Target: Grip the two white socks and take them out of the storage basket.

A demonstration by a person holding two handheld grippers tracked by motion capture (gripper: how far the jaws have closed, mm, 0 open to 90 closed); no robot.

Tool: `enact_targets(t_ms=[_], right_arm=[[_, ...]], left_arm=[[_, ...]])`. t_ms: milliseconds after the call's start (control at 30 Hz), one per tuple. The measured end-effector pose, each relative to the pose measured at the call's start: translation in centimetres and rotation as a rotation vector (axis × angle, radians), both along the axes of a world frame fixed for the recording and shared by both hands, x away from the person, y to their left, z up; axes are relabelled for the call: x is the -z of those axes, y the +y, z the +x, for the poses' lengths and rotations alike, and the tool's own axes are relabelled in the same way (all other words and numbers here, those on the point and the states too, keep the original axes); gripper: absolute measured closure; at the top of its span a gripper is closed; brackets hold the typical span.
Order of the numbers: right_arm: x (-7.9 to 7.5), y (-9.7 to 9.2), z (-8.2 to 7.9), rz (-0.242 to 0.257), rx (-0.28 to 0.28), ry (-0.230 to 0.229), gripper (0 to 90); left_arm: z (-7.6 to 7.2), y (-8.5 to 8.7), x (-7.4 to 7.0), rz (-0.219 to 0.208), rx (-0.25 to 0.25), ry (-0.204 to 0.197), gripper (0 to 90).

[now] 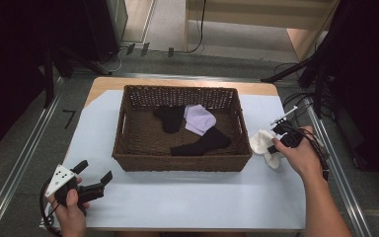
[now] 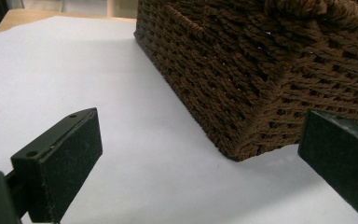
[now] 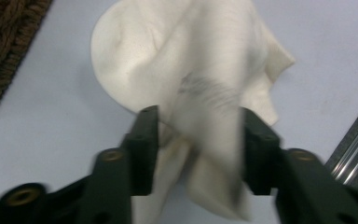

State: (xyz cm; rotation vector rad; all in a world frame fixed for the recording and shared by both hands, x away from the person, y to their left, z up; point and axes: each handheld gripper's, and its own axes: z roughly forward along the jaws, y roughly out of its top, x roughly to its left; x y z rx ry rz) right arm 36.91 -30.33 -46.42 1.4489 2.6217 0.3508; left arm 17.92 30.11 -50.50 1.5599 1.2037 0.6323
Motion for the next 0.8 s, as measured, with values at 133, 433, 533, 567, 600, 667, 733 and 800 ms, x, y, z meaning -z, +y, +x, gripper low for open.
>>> enact_targets(t_ms=[133,433,533,567,600,667,733,800], right_arm=[[0.3,0.2,-1.1,-0.057,0.019,-0.112,27.2],[0.9,-1.5,-4.2,0.093,0.163,-0.298,0.0],[1.2,-2.5,-5.5,0.180,0.218,-0.333,0.0],[1.3,-2.8,-5.9,0.198,0.233,-0.346,0.0],[1.5,-3.1,-6.3,0.213,0.253,-0.360,0.0],[1.8,-3.7,-7.1,0.234,0.280,-0.393,0.0],[2.0,-4.4,-8.0,0.269,0.314,-0.429,0.0],[2.2,-4.9,-8.8,0.301,0.327,-0.448,0.0]], left_arm=[[0.0,0.0,0.0,0.000,0.000,0.000,0.5],[0.0,0.0,0.0,-0.006,-0.002,-0.002,0.5],[0.0,0.0,0.0,-0.005,-0.002,-0.002,0.5],[0.0,0.0,0.0,-0.005,-0.002,-0.002,0.5],[0.0,0.0,0.0,-0.005,-0.002,-0.003,0.5],[0.0,0.0,0.0,-0.006,-0.002,-0.003,0.5],[0.0,0.0,0.0,-0.006,-0.002,-0.003,0.5],[0.0,0.0,0.0,-0.006,-0.002,-0.003,0.5]])
